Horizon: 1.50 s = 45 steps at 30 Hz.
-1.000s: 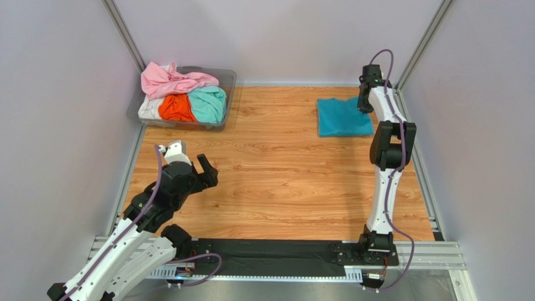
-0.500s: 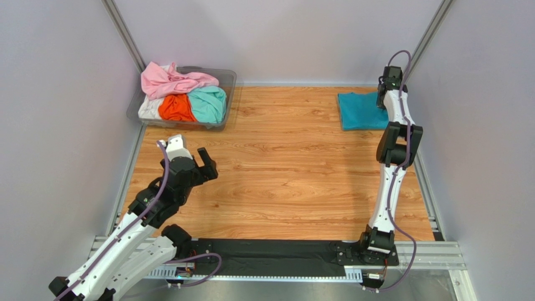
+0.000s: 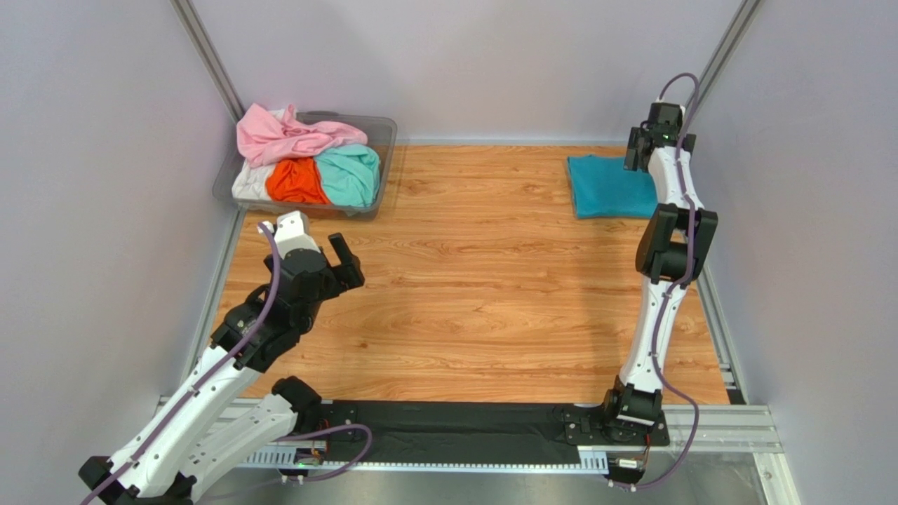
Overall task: Fold and stack the t-shirts
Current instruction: Neatly place the folded tshirt to the corner, then reset both grippers
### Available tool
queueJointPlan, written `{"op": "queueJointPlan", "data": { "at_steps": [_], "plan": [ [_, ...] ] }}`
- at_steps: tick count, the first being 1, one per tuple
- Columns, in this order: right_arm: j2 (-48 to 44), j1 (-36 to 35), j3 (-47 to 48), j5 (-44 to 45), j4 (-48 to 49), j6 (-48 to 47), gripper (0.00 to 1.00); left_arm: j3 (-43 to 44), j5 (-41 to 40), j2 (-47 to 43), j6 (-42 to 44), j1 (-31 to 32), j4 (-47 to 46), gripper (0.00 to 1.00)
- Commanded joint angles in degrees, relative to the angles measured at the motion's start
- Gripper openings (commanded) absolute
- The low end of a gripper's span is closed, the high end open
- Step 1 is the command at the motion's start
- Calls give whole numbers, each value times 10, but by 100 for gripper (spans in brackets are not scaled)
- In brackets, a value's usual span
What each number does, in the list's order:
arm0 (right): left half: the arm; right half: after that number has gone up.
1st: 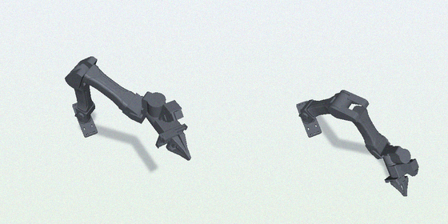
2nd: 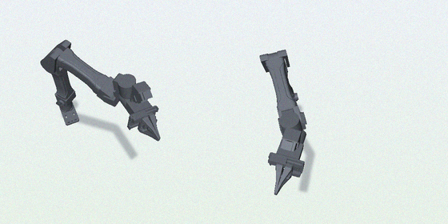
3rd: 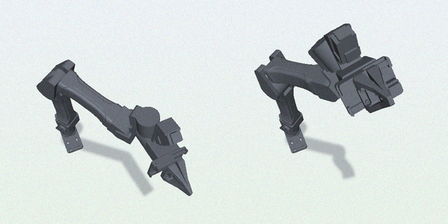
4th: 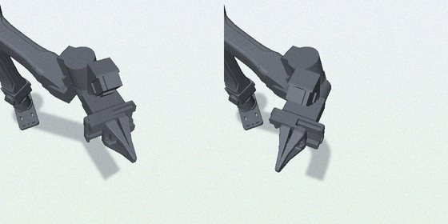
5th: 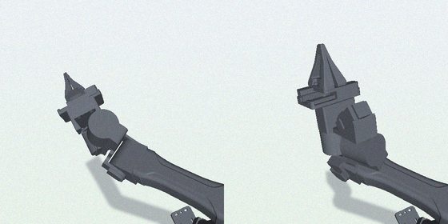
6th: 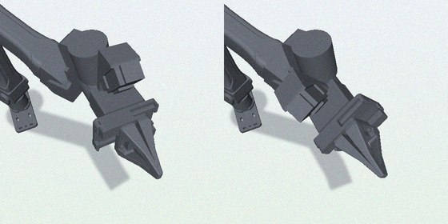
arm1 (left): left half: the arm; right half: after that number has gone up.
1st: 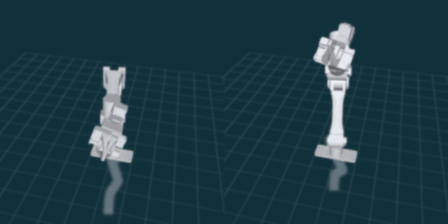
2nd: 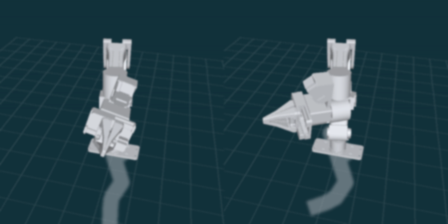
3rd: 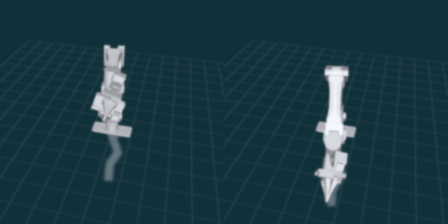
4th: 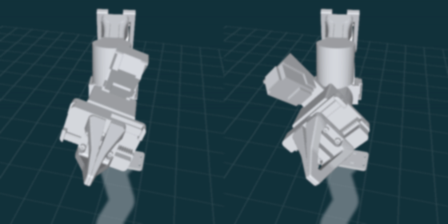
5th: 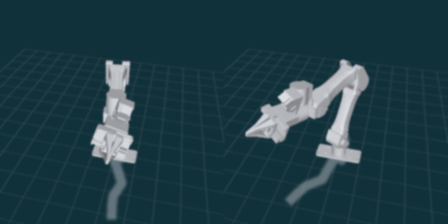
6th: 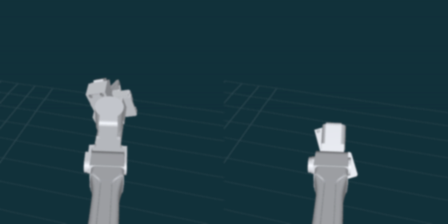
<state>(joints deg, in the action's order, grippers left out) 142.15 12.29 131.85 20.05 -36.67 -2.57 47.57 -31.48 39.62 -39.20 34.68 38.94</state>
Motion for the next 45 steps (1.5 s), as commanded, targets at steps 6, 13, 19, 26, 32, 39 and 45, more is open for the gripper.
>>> {"op": "queueJointPlan", "data": {
  "at_steps": [6, 13, 19, 26, 32, 39, 45],
  "plan": [
    [-320, -13, -234, -39, 7, 164, 100, 56, -9, 31, -8, -1, 62, 100],
    [-495, -20, -496, -171, 14, 224, 100, 53, 10, 36, -10, 0, 65, 100],
    [-608, -74, -648, -178, 30, 228, 100, 40, 4, 41, -23, 0, 64, 100],
    [-748, -161, -751, -135, 32, 242, 100, 38, 2, 35, -5, -1, 61, 100],
    [-872, -183, -829, -132, 17, 236, 100, 13, -24, 1, -23, 0, 58, 100],
    [-957, -183, -874, -111, 5, 248, 100, -21, -28, -53, -40, 0, 47, 100],
    [-984, -183, -876, -113, 19, 245, 100, -27, -9, -64, -33, -1, 43, 100]
  ]
}}
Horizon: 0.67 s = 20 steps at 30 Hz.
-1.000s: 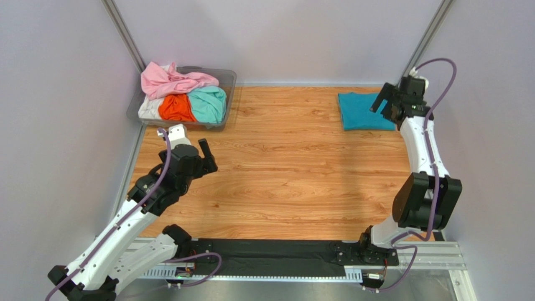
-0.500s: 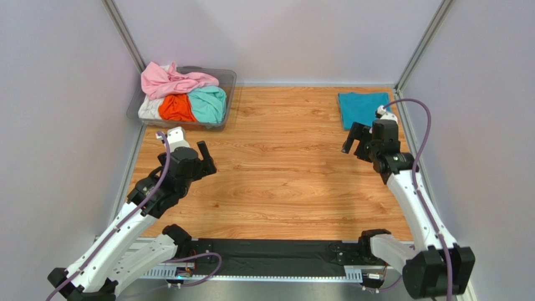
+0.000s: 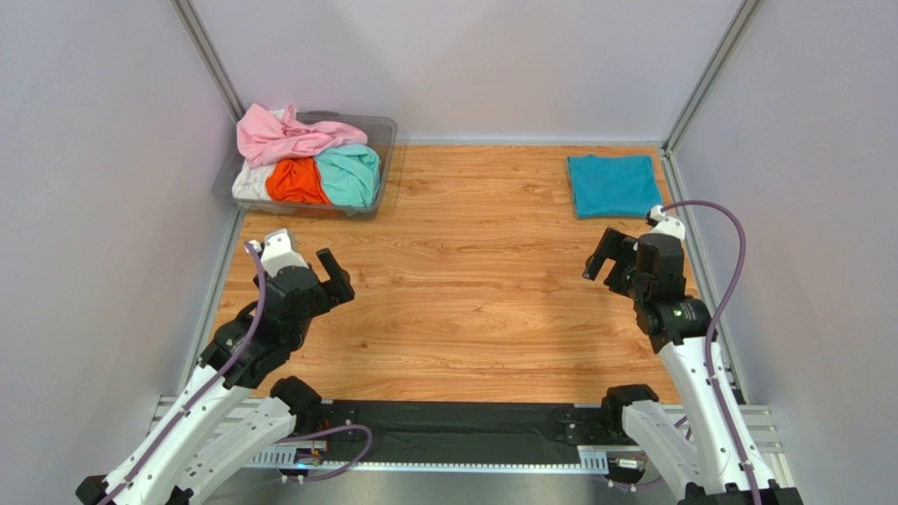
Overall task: Fold and stack the t-shirts
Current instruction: Reset both grippers
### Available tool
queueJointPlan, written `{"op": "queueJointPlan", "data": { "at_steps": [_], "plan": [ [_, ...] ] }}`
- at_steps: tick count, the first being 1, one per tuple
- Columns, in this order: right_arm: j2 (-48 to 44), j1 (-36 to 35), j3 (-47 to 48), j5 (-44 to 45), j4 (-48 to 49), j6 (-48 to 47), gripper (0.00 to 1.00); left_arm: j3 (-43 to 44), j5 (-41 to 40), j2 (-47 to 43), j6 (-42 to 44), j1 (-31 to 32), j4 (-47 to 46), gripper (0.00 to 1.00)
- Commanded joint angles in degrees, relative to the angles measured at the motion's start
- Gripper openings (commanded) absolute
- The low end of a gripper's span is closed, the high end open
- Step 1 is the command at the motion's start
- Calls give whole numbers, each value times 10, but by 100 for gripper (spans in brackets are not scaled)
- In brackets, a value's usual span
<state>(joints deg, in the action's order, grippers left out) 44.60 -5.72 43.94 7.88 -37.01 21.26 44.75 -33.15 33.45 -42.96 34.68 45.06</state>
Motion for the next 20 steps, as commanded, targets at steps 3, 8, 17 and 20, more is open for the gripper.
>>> {"op": "queueJointPlan", "data": {
  "at_steps": [3, 8, 17, 20],
  "plan": [
    [0, -3, 5, 17, 21, 9, 100, 11, 22, 2, 15, 0, -13, 100],
    [6, -3, 11, 20, 19, 11, 100, 19, 33, 12, 17, 0, -10, 100],
    [2, -3, 9, 20, 26, 10, 100, 17, 16, 4, 9, -1, -7, 100],
    [1, -3, 10, 21, 28, 12, 100, 17, 16, 6, 10, -1, -5, 100]
  ]
}}
